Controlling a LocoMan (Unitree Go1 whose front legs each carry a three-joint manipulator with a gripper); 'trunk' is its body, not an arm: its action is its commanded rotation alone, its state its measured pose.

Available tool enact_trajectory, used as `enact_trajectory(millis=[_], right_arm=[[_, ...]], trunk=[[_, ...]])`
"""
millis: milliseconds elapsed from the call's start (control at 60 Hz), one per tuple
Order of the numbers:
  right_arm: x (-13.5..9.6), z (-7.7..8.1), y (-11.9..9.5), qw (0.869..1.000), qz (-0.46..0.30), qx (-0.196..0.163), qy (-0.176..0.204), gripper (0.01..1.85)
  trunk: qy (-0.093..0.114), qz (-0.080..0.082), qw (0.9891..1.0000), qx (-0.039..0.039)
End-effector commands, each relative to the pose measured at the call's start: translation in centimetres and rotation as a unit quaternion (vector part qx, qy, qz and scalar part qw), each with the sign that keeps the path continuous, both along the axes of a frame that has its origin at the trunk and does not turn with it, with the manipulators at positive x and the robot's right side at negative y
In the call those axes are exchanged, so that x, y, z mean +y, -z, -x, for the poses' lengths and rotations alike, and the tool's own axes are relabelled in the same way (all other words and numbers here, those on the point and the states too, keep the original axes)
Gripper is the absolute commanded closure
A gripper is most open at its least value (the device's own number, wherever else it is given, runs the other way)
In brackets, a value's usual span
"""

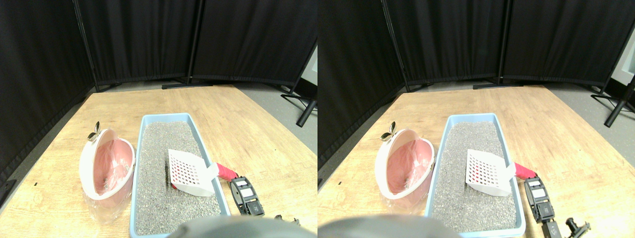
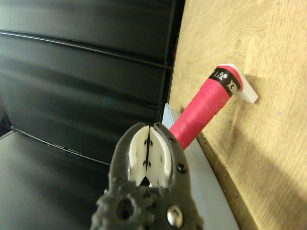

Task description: Scoop (unimanual)

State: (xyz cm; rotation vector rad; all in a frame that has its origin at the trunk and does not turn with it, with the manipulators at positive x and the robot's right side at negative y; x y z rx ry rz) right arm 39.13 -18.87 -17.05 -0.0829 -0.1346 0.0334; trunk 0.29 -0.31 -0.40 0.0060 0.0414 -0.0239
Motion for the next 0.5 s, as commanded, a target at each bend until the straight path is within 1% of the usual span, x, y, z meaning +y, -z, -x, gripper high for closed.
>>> enact_trajectory(millis=[17,200,300,367,433,483,500], right_arm=[[0.0,0.0,-0.7,1.0,0.004,-0.02,0.003,1.45],[-0.1,-0.1,-0.6,1.0,0.003,-0.024,0.005,1.46],[-0.3,-0.2,-0.6,0.999,0.008,-0.033,0.002,1.46],[-0.4,-0.3,-0.7,0.999,-0.006,-0.041,-0.004,1.47],[-0.7,-0.4,-0.6,0.998,-0.026,-0.048,-0.009,1.4],[-1.0,-0.6,-0.6,0.997,-0.051,-0.054,-0.017,1.25],[-1.0,-0.6,-0.6,0.997,-0.054,-0.054,-0.018,1.23]], trunk=[[-0.004,0.003,1.0,-0.001],[-0.003,0.002,1.0,0.0],[-0.002,0.002,1.0,-0.0012],[-0.001,0.001,1.0,0.0009],[0.0,0.001,1.0,0.0008],[0.0,0.001,1.0,0.0009],[0.0,0.001,1.0,0.0013]])
